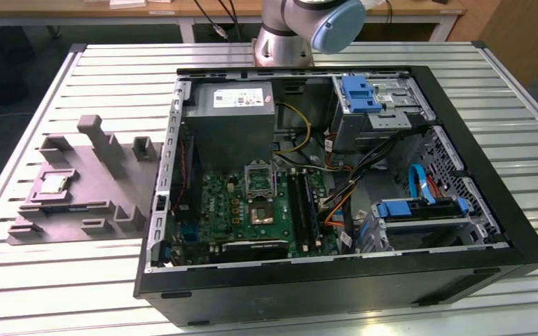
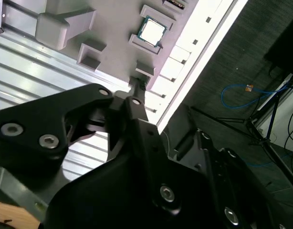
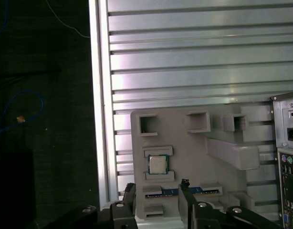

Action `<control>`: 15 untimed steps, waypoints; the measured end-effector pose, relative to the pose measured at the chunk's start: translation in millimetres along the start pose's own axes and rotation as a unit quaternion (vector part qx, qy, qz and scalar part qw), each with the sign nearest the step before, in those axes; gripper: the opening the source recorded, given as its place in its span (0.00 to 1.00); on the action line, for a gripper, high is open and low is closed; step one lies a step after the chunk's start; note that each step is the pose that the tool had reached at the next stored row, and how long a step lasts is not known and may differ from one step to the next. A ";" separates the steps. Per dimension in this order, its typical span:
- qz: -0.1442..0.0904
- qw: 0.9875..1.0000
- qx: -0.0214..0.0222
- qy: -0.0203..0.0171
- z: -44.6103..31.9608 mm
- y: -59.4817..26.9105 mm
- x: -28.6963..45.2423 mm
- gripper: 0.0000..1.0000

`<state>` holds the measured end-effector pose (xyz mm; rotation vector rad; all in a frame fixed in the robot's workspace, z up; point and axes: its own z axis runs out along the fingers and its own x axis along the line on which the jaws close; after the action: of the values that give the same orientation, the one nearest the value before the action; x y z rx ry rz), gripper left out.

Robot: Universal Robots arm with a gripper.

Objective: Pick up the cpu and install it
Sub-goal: 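Pick up the cpu and move it towards the insertion slot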

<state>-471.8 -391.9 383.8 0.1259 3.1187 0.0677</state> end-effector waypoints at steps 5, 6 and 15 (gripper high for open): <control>-0.015 1.000 0.000 0.002 2.7 -0.1 0.1 0.59; -0.021 1.000 0.000 0.003 3.1 -0.1 0.1 0.59; -0.028 1.000 0.000 0.003 4.2 -0.2 0.0 0.59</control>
<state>-471.7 -391.9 379.6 0.0398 3.1258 0.0680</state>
